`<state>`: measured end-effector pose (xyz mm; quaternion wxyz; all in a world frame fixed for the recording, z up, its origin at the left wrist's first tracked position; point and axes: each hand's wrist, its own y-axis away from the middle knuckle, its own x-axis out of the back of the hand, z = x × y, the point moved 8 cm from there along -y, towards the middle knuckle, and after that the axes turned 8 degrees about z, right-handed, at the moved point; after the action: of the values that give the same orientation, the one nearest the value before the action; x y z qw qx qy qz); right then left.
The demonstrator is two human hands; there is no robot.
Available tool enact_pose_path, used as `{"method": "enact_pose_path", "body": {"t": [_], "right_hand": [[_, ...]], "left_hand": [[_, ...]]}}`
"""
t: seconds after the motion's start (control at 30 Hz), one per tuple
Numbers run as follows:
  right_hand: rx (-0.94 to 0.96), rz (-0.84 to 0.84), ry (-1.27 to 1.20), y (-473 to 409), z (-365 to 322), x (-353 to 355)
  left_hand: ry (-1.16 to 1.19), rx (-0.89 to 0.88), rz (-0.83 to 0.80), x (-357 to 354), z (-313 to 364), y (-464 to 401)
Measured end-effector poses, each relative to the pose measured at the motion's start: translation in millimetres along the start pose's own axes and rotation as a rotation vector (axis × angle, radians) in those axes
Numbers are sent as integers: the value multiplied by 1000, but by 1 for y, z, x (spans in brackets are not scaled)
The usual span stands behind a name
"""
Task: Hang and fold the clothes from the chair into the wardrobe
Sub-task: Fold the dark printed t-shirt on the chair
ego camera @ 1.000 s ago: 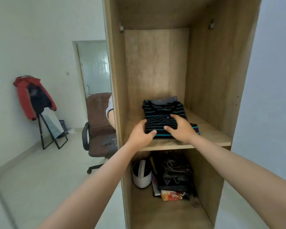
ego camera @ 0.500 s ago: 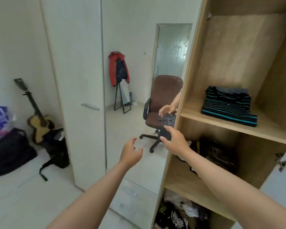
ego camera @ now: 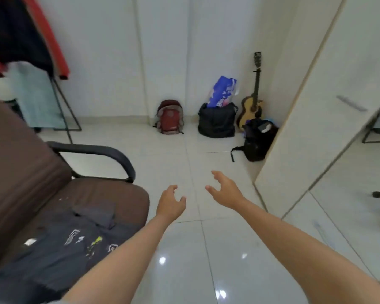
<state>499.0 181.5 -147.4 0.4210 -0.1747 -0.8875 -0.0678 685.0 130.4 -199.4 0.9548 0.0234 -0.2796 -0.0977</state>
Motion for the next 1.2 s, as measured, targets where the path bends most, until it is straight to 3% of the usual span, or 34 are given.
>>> {"method": "enact_pose_path", "body": {"t": [0.2, 0.47, 0.8, 1.0, 1.2], "right_hand": [[269, -431, 32, -4, -154, -205], [531, -757, 140, 27, -285, -393], [643, -950, 277, -8, -337, -553], [743, -1038, 336, -52, -350, -657], [1015, -991, 503, -77, -356, -735]], "left_hand": [[13, 345, 297, 166, -165, 25], [70, 648, 510, 296, -311, 66], [221, 885, 631, 338, -410, 17], [271, 1160, 674, 336, -485, -10], [69, 1351, 776, 349, -542, -9]]}}
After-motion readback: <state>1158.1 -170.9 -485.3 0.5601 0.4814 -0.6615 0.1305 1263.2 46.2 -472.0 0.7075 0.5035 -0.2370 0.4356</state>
